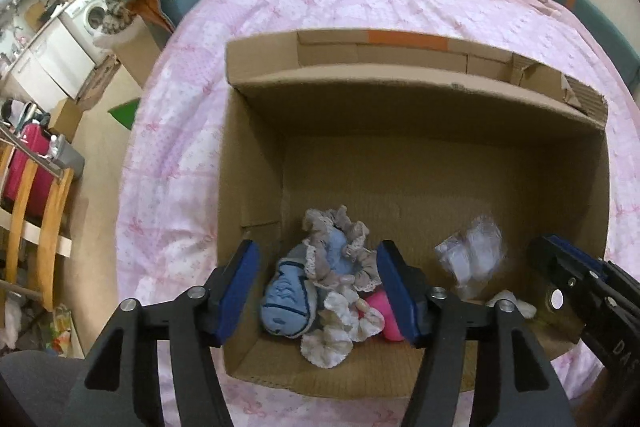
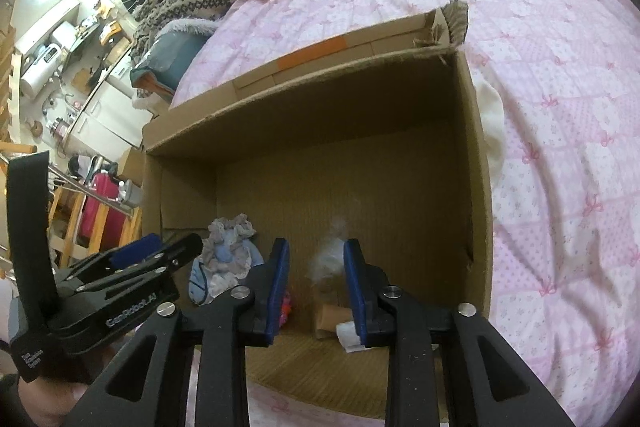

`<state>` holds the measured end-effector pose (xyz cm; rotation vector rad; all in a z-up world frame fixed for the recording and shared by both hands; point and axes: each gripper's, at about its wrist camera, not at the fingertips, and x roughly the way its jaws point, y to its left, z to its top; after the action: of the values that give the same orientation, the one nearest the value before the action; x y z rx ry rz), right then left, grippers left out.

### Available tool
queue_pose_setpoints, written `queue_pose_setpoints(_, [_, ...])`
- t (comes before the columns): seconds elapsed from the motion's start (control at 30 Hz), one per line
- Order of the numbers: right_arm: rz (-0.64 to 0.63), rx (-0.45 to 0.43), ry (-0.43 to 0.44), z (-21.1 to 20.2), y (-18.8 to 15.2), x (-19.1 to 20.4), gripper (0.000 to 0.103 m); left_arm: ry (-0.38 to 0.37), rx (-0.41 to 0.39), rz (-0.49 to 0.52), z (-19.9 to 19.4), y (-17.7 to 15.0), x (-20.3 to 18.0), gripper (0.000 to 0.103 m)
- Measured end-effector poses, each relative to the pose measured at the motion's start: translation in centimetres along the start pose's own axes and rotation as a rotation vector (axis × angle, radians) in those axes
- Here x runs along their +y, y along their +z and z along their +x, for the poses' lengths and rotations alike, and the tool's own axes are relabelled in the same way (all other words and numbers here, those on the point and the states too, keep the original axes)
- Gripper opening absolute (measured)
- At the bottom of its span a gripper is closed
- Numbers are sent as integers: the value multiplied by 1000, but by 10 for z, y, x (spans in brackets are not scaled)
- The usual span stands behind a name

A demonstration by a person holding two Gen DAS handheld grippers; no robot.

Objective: Organize soft objects

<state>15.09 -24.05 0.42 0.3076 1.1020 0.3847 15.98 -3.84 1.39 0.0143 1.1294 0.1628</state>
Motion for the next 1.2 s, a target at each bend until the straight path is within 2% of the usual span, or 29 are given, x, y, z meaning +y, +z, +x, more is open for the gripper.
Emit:
queue_pose_setpoints(0.03, [-8,-7,-5,-2,0,1,61,2,-5,1,-3,0,1,58])
queue_pose_setpoints(0.07, [-13,-21,-5,-4,0,2,71,1,-14,3,-6,0,2,58])
queue_pose_setpoints(0.1, [-14,-38,-1,-7,0,2,74,-2,-30,5,-10,0,2,59])
queue_pose_setpoints(0.3, [-33,-127,-11,-31,-1,4,76,-17,-111,21,-40,-1,10,59])
queue_pose_setpoints(0.37, [-39,-163,-6,-42,-3,7,82,-23,-134,31,-50,-3,14,59])
queue_pose_setpoints(0.4, [-45,-185,-10,-49,-5,8,89,-29,-146,35,-57,-5,15,60])
queue_pose_setpoints(0.43, [-52,-207,-16,-56,-8,10,98,-34,-156,34,-61,-7,17,65])
queue_pose_setpoints(0.47, [-58,-228,-20,-63,-10,13,101,-45,-171,33,-67,-10,21,69])
queue_pose_setpoints(0.5, [-63,-246,-21,-70,-12,15,103,-57,-188,29,-73,-13,25,78])
queue_pose_setpoints(0.53, [-67,-261,-26,-77,-15,17,103,-72,-200,26,-80,-17,28,83])
queue_pose_setpoints(0.63, [-64,-281,-51,-95,-24,23,103,-123,-237,31,-97,-29,39,83])
queue_pose_setpoints(0.9, [-90,-324,-115,-128,-60,45,103,-165,-310,45,-133,-76,62,92])
queue_pose_setpoints(1.2, [-121,-352,-163,-127,-99,59,103,-188,-327,6,-130,-112,84,99])
